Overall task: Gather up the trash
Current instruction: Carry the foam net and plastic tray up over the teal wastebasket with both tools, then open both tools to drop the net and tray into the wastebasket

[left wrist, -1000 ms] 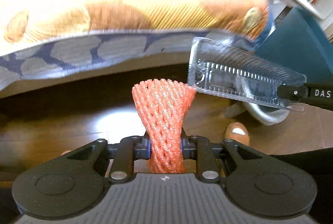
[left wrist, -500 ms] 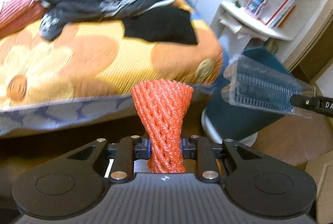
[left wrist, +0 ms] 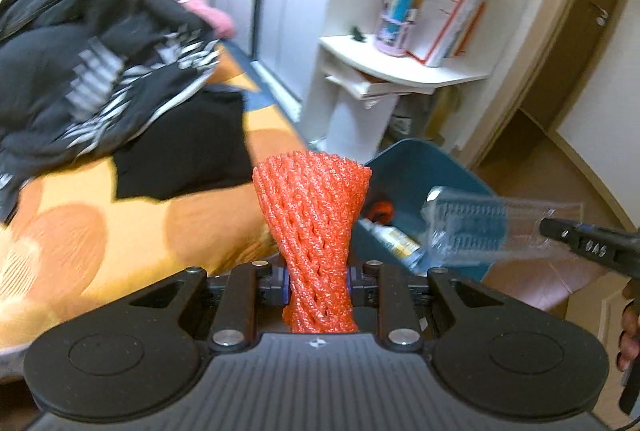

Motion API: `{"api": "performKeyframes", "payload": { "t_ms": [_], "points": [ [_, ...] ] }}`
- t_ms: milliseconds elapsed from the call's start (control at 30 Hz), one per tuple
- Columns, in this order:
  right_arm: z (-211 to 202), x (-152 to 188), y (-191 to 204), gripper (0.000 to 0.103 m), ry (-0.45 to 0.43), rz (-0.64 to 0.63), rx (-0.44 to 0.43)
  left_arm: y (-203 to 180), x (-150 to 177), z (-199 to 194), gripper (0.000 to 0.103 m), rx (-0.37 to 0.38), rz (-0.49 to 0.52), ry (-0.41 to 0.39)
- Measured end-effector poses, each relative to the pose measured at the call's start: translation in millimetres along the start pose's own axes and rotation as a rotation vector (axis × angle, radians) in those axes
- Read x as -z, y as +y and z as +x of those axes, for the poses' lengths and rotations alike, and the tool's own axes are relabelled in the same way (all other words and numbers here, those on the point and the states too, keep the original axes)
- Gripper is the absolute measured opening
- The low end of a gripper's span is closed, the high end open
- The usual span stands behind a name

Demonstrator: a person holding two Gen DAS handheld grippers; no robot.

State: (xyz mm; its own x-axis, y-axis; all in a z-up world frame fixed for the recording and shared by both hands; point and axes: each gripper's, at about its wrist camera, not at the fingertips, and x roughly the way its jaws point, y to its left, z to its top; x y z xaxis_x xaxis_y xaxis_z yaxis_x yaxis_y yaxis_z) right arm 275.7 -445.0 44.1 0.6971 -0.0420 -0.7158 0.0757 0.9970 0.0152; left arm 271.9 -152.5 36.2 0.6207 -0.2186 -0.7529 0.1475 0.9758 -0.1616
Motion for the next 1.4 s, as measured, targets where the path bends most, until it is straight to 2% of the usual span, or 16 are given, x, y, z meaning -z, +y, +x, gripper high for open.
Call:
{"api": "performKeyframes", "payload": {
  "t_ms": [333, 533, 733, 967, 1400],
  "points": [
    [53, -4, -30, 0.014, 0.062, -0.083, 0.108, -73, -53, 80, 0.022, 0.058, 0.099, 0.061],
    [87, -8, -23, 0.014, 0.127, -0.218, 0.056, -99, -64, 136, 0.022, 0.075, 0.155, 0.137],
    [114, -10, -7, 0.013, 0.153, -0.332, 0.019, -110, -67, 189, 0.022, 0.065, 0.215, 0.224],
    [146, -6, 1, 0.014, 0.200, -0.373, -0.007, -112, -58, 242, 0.022, 0.043, 0.246, 0.312],
    [177, 5, -2, 0.019, 0.266, -0.315, -0.015, -121, -37, 295, 0.023, 0.028, 0.296, 0.442]
  ]
}}
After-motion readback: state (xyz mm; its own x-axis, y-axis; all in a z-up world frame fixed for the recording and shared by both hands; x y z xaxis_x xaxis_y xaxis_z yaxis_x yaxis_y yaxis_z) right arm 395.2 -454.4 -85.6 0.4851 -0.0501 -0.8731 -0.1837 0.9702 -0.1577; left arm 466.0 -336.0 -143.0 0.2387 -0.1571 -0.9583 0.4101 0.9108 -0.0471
